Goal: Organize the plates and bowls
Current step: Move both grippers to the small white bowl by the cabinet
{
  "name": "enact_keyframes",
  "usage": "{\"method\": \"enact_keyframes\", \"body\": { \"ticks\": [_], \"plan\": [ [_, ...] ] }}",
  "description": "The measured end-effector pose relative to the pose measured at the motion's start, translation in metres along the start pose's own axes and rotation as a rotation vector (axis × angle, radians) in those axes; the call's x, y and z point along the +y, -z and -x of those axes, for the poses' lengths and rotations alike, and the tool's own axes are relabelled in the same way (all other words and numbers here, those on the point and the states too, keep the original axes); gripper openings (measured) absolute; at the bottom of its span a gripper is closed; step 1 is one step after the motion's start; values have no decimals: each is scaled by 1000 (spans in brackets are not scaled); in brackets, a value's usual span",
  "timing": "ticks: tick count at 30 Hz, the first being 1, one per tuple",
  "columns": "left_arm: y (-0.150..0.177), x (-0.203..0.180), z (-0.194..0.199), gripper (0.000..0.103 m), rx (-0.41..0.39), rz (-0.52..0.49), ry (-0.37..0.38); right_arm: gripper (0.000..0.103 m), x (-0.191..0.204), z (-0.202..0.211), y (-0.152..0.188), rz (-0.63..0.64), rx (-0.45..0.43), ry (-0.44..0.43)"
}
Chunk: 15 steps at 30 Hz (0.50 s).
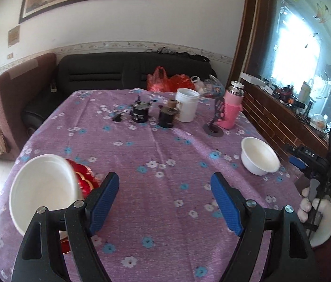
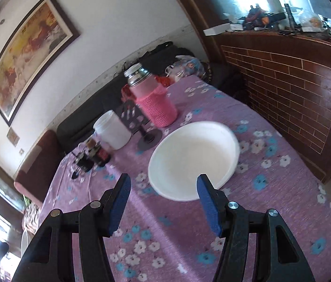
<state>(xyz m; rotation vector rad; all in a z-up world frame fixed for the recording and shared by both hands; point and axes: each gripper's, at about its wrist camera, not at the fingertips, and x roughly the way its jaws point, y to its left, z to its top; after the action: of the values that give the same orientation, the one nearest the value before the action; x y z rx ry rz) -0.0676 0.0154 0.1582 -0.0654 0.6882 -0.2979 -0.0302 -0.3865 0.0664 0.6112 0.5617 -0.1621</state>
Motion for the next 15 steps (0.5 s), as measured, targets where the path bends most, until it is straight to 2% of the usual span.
{"method": "enact_keyframes", "body": {
  "ticks": [3,7,12,15],
  "plan": [
    [-14,-27,-20,80,50,-10,83,63,-15,-5,-18,-57,-27,7],
    [-35,-65,-48,80,71,-41,122,63,-30,-25,-34,-127,-35,17],
    [-56,-107,-95,80,115,-99,119,63,-50,-49,-37,-182,-30,26],
    [-65,-128,-132,79,166,-129,112,63,-62,-56,-32,-172,-28,49]
  ]
}}
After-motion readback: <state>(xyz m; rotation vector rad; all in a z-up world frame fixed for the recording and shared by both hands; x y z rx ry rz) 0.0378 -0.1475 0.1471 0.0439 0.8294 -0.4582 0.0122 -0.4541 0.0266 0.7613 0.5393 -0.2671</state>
